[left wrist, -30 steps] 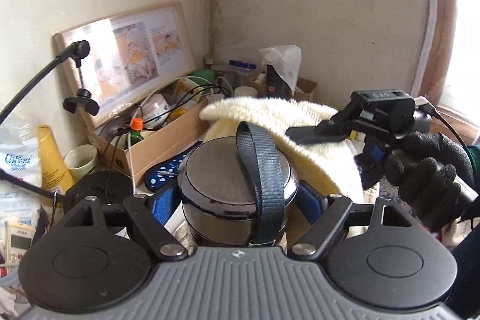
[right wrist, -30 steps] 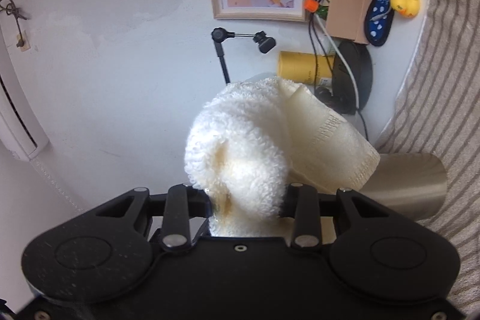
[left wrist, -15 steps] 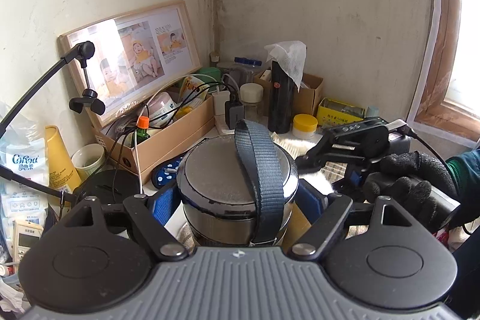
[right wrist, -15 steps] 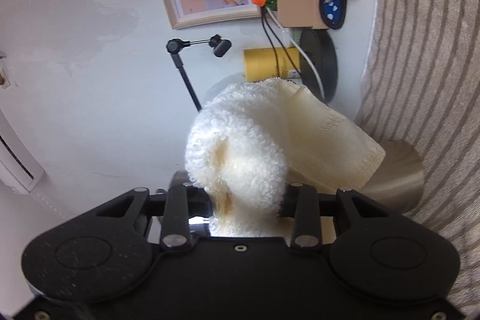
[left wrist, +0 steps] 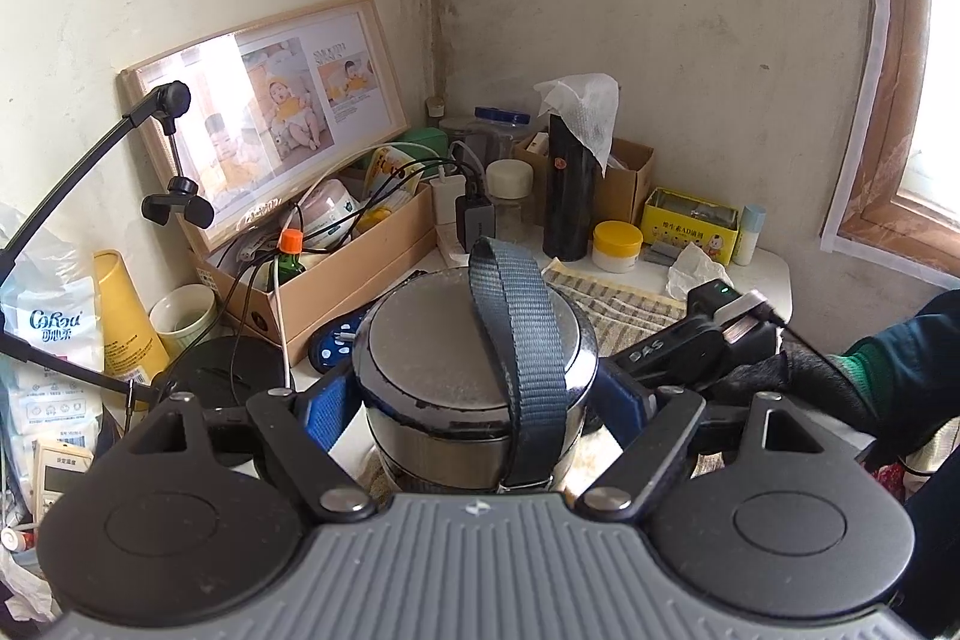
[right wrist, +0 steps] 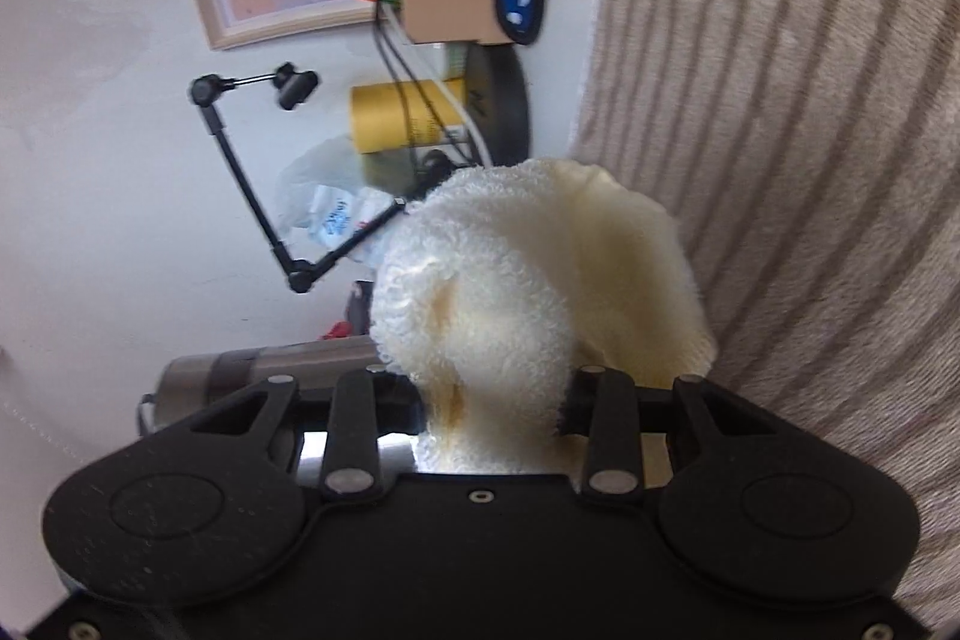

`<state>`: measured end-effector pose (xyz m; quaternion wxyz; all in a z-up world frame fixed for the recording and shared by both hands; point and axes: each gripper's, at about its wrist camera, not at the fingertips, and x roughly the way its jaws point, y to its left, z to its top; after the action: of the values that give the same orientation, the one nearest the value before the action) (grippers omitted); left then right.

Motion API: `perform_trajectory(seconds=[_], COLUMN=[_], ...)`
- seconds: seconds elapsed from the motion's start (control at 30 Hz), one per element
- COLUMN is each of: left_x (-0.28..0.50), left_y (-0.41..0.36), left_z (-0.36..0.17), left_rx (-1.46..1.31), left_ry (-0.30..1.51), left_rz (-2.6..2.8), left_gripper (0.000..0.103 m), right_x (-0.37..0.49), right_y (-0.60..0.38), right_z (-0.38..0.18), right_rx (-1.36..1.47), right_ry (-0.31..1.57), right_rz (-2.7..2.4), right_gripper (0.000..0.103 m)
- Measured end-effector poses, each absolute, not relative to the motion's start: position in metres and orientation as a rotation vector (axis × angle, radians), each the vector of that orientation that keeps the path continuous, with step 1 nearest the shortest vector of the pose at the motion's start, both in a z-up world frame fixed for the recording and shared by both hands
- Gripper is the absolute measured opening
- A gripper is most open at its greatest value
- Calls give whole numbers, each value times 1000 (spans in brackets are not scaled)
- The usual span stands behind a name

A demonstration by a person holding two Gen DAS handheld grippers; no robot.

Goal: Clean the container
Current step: 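Wipe the cream towel around the thermos body with the right gripper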

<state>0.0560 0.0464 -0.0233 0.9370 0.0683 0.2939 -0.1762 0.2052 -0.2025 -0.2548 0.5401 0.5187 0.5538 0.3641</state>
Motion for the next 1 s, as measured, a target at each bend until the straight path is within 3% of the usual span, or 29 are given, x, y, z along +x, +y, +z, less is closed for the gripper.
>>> perform_trajectory(seconds=[0.33, 0.5, 0.67, 1.0], left_x=[80, 75, 62, 58], left_y=[72, 45, 24, 55], left_z=[-15, -10, -15, -26], left_rx=[247, 136, -77, 68], left_ry=[658, 749, 687, 566], left_rz=[-627, -363, -53, -344], left_gripper=[82, 83, 84, 82], right_x=[203, 199, 196, 197], right_y=[-201, -205, -205, -204], right_z=[-277, -269, -259, -218], right_rx=[1180, 1185, 1202, 1226], right_ry=[1384, 1366, 1349, 1268], right_rz=[788, 789, 809, 956], right_gripper=[33, 33, 33, 34])
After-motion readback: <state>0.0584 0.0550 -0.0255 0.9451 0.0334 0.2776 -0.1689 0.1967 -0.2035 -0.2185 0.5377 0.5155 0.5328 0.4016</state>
